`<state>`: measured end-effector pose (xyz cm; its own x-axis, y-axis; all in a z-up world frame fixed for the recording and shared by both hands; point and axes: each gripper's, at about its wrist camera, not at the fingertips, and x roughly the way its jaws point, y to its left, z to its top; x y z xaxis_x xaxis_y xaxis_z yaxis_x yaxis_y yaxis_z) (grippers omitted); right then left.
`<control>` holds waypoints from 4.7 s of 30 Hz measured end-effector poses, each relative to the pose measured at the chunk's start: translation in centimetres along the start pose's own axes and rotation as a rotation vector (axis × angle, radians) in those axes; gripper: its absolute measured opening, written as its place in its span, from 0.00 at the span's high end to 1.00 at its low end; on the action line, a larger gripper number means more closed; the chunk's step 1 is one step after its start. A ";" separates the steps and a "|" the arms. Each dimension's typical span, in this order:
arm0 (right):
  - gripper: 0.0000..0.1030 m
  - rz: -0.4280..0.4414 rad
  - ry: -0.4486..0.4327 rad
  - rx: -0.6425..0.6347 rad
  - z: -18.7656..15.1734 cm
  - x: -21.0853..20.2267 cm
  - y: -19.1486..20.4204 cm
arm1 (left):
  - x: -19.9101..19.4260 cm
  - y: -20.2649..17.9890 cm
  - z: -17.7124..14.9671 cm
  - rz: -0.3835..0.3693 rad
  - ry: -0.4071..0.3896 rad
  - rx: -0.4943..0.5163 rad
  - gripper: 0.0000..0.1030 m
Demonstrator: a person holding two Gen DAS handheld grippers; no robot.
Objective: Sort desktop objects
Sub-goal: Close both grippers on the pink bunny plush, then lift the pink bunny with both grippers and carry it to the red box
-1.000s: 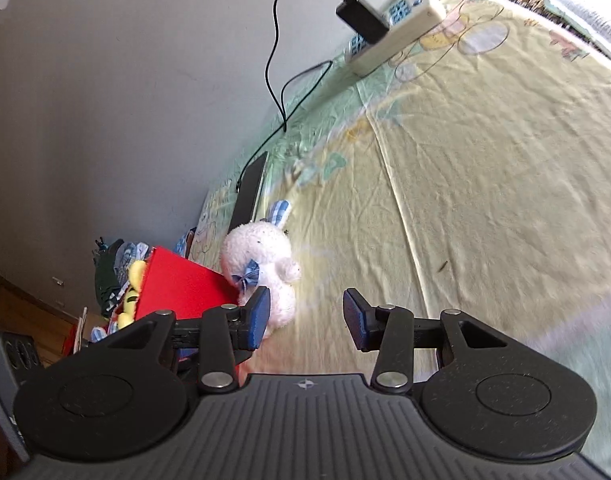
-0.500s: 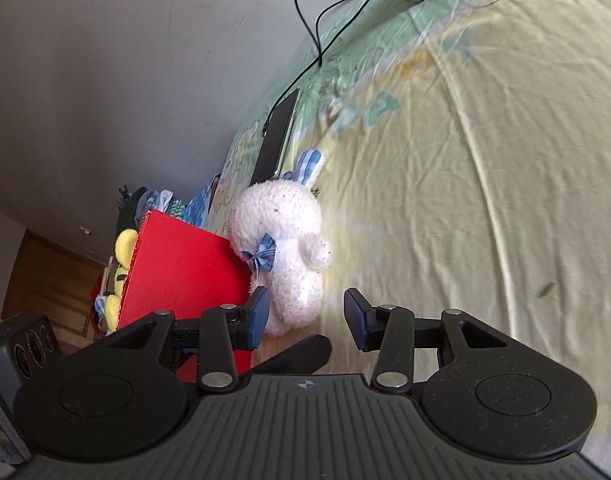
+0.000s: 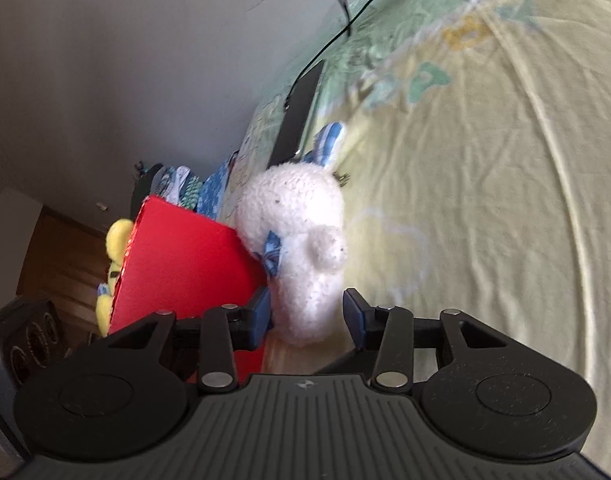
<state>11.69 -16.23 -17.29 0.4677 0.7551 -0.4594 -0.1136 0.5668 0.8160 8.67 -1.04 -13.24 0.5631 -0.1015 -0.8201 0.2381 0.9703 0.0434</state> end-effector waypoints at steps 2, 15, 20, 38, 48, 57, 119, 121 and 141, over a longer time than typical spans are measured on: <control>0.69 -0.012 0.014 -0.033 -0.1 0.2 0.5 | 0.1 0.0 0.0 0.004 0.005 0.008 0.14; 0.79 0.009 0.027 -0.004 -1.1 -2.6 0.9 | -1.6 -0.9 -0.7 -0.089 0.011 0.007 0.17; 0.79 -0.003 0.025 0.031 -1.9 -4.9 1.0 | -3.4 -2.2 -1.4 -0.156 -0.010 0.033 0.17; 0.79 -0.126 -0.007 0.216 -9.3 -12.0 -0.1 | -7.7 -7.5 -6.6 -0.338 0.015 0.238 0.17; 0.66 -0.165 -0.098 0.228 -9.7 -13.6 0.0 | -9.0 -6.4 -6.6 -0.360 -0.013 0.218 0.14; 0.58 -0.146 -0.243 0.298 -7.4 -15.2 -1.8 | -8.0 -4.0 -3.3 -0.407 0.001 0.049 0.14; 0.39 -0.101 -0.370 0.051 -11.9 -14.3 10.4 | -15.2 -0.7 -3.4 -0.488 -0.076 0.100 0.32; 0.39 -0.096 -0.383 0.029 -12.1 -13.6 11.7 | -16.0 0.8 -3.5 -0.499 -0.091 0.086 0.29; 0.39 -0.070 -0.477 -0.114 -13.1 -7.4 21.8 | -20.8 12.2 -4.5 -0.509 -0.260 0.052 0.27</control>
<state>-5.74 -5.13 -0.74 0.8236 0.4944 -0.2780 -0.1506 0.6632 0.7332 -3.74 13.86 1.79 0.5422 -0.6101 -0.5778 0.5650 0.7737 -0.2868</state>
